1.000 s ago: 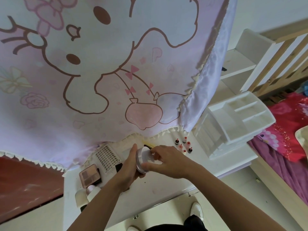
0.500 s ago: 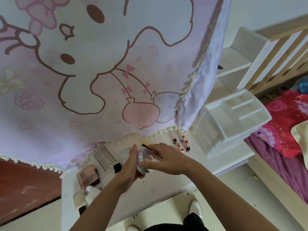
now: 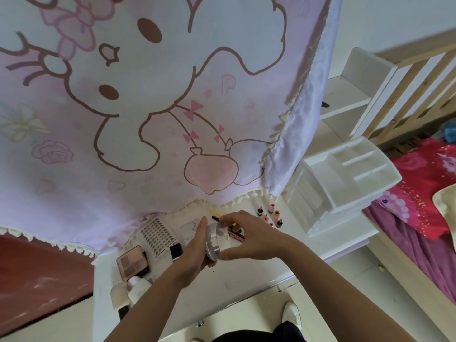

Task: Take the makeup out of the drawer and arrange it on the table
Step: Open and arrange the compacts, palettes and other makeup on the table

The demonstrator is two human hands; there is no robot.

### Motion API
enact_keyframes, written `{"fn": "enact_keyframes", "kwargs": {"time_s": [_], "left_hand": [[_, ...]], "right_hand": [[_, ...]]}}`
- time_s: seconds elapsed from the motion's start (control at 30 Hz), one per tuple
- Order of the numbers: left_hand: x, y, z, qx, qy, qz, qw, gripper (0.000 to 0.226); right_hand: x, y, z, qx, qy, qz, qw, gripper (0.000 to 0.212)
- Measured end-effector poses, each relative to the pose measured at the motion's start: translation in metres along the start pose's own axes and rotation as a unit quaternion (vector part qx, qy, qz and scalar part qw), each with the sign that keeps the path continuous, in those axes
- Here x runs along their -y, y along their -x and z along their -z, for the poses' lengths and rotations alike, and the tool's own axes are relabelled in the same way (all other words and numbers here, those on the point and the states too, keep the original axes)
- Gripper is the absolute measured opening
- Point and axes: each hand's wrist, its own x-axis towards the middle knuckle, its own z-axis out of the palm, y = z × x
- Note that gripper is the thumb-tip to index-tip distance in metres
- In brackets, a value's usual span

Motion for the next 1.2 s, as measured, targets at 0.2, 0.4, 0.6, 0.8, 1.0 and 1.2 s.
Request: {"fn": "enact_keyframes", "kwargs": {"time_s": [0.2,0.4,0.6,0.8,1.0,1.2], "left_hand": [[0.000,-0.001,0.003,0.026,-0.038,0.000,0.999,0.081],[0.001,0.000,0.005,0.016,-0.036,0.007,0.999,0.073],[-0.001,0.001,0.009,0.019,-0.061,-0.001,0.998,0.086],[0.000,0.002,0.012,0.028,-0.013,0.003,1.000,0.075],[0.001,-0.001,0.018,0.018,0.091,0.019,0.995,0.071],[0.014,-0.012,0.032,0.051,0.281,0.029,0.958,0.072]], "right_hand": [[0.010,-0.002,-0.006,-0.020,0.018,-0.029,0.999,0.054],[0.007,0.001,-0.005,-0.009,0.015,-0.002,1.000,0.103],[0.017,0.000,-0.004,-0.042,0.030,-0.025,0.998,0.059],[0.004,-0.008,-0.004,-0.023,0.031,0.026,0.999,0.082],[-0.004,-0.008,-0.002,-0.069,-0.064,0.018,0.995,0.077],[-0.034,0.006,0.001,-0.157,-0.200,-0.051,0.966,0.078]]}}
